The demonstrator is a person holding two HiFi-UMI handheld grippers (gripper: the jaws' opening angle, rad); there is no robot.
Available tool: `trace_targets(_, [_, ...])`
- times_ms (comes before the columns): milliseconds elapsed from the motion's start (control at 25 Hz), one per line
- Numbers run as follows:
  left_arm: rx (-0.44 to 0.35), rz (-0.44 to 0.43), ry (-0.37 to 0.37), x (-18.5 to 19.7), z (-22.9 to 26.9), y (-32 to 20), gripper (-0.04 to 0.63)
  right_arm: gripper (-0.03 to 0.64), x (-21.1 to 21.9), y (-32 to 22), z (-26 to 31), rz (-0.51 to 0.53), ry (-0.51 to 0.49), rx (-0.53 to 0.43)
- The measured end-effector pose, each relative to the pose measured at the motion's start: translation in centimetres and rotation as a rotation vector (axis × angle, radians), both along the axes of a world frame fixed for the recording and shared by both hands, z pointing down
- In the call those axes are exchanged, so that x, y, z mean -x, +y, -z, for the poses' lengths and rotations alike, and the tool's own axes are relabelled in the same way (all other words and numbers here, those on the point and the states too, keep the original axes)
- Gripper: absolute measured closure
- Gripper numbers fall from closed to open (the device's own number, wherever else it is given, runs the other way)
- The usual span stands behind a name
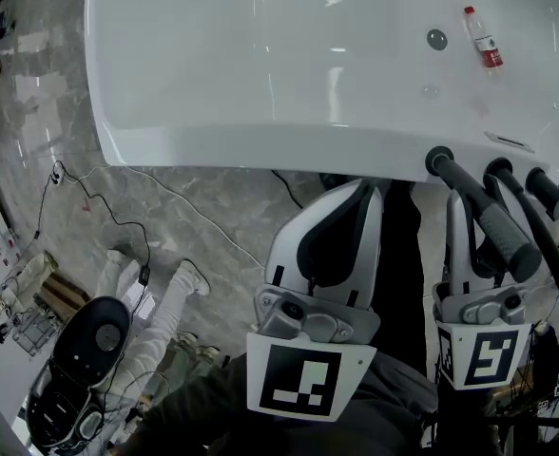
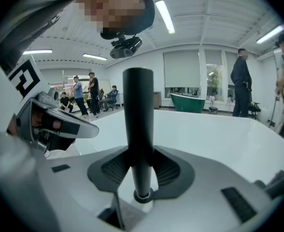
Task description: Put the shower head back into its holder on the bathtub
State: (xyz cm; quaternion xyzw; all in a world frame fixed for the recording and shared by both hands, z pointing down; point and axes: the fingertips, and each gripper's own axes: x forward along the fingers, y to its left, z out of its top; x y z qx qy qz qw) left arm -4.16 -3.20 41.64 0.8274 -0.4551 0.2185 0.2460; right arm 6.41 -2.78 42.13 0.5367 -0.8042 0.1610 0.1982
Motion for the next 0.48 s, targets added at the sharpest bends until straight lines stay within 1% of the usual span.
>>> trace_targets(480, [0.018,0.002,0.0,-0.04,-0.88,0.07,0.592,0.474,-0.11,0.18,-1.09,-0.002,0.003,0.018])
